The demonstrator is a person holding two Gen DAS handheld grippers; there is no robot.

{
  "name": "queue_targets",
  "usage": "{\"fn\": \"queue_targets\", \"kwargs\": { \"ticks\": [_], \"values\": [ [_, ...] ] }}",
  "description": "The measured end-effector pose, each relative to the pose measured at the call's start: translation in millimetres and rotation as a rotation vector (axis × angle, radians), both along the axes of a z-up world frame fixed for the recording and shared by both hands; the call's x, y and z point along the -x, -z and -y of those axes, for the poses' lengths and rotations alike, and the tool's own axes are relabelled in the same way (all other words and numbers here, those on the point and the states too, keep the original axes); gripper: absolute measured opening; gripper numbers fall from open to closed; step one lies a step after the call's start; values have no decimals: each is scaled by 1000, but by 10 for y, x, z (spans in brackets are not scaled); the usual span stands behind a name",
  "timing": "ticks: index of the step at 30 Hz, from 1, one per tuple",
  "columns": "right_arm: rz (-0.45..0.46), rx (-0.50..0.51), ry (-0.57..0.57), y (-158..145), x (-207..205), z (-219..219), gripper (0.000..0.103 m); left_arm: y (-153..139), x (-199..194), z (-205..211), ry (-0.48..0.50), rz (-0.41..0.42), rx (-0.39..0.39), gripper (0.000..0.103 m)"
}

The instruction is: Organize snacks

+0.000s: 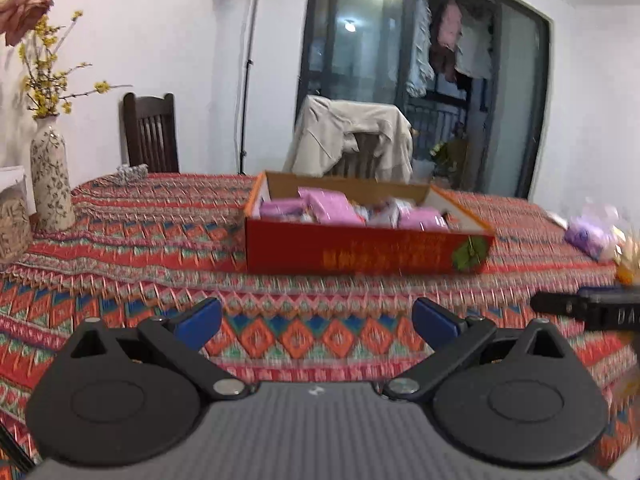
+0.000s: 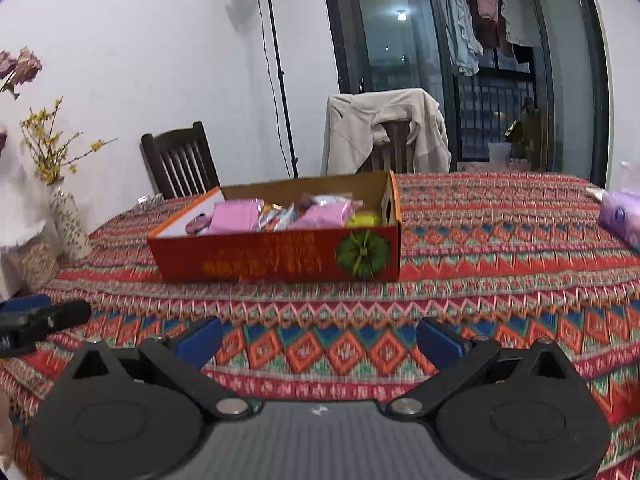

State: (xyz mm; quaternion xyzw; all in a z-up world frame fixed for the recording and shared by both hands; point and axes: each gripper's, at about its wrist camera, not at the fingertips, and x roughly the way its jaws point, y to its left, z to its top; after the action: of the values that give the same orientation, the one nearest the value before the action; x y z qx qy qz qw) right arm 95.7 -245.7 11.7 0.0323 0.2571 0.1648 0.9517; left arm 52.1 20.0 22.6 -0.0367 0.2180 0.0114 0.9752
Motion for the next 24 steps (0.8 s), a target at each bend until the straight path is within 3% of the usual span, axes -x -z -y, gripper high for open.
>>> {"fn": "queue_targets", "kwargs": {
  "ticks": [10, 24],
  "values": [
    [-19, 13, -23, 62, 142, -50, 103, 65, 139, 181, 32, -9, -39, 103],
    [-26, 24, -26, 83, 131, -88, 103, 136, 163, 143, 30, -30, -17, 103]
  ]
}}
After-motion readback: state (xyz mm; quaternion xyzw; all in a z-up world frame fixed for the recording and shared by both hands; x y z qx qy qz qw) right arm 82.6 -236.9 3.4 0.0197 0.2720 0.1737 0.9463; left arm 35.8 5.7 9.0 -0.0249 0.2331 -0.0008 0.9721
